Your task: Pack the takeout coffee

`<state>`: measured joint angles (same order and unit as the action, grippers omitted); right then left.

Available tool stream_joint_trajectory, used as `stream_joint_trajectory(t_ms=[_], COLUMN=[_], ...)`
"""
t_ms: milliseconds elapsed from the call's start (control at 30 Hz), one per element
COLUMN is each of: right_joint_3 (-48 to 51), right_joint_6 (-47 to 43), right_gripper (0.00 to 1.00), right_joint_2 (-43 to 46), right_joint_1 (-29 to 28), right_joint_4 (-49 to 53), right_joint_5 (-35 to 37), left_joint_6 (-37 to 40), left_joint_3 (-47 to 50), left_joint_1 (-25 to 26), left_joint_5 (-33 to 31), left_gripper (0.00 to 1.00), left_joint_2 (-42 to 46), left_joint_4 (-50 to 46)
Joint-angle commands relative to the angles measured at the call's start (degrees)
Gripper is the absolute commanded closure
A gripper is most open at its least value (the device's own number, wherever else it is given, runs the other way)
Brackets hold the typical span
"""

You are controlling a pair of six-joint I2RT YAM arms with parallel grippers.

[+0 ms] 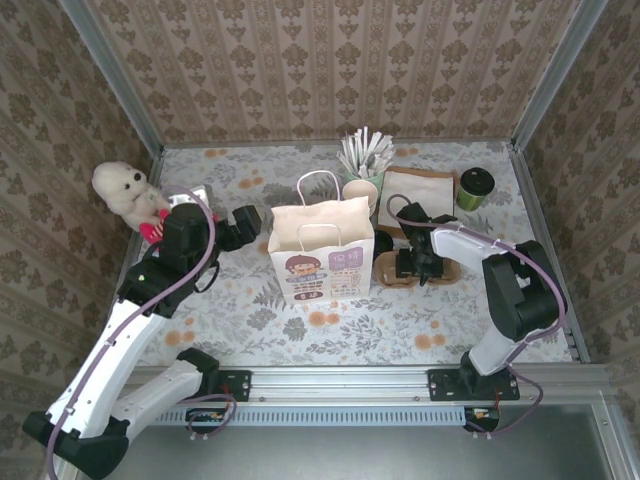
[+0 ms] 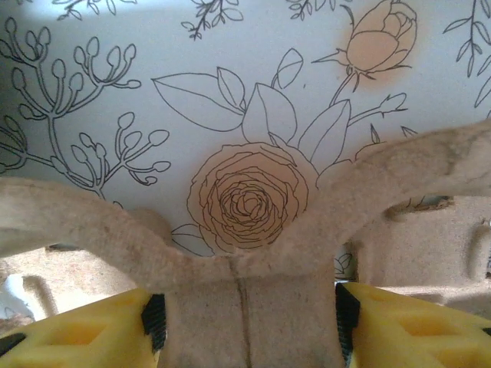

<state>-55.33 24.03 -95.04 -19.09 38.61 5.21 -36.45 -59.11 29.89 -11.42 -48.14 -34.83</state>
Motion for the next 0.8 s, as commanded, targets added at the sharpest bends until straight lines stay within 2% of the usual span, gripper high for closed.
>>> stream_joint_trajectory(t_ms=[0,233,433,767], right_joint_3=[-1.78,-2.46,-3.54,-3.24], right_joint_6=[0.82,0.76,1.18,1.06], right_gripper=[0.4,0.43,0.32,0.42], right_joint_2=[-0.99,-0.67,-1.1,-1.97], right_joint_1=[-0.53,-0.6,-0.64,-0.61], right_joint_4=[1.22,3.09,3.59,2.3], right_joint_5=[1.99,2.43,2.02,2.61], left_joint_6=[-1.6,-2.87,-2.58,-2.75], left_joint_3=[1.23,2.84,2.65,2.9], left_joint_1=[-0.62,-1.19,-1.83,-2.44], left_joint_5=[0.03,0.78,1.78,2.57], left_gripper=[0.0,0.0,0.0,0.0], left_joint_2=[0.33,0.07,-0.33,-0.58], left_joint_4=[2.14,4.01,4.14,4.33])
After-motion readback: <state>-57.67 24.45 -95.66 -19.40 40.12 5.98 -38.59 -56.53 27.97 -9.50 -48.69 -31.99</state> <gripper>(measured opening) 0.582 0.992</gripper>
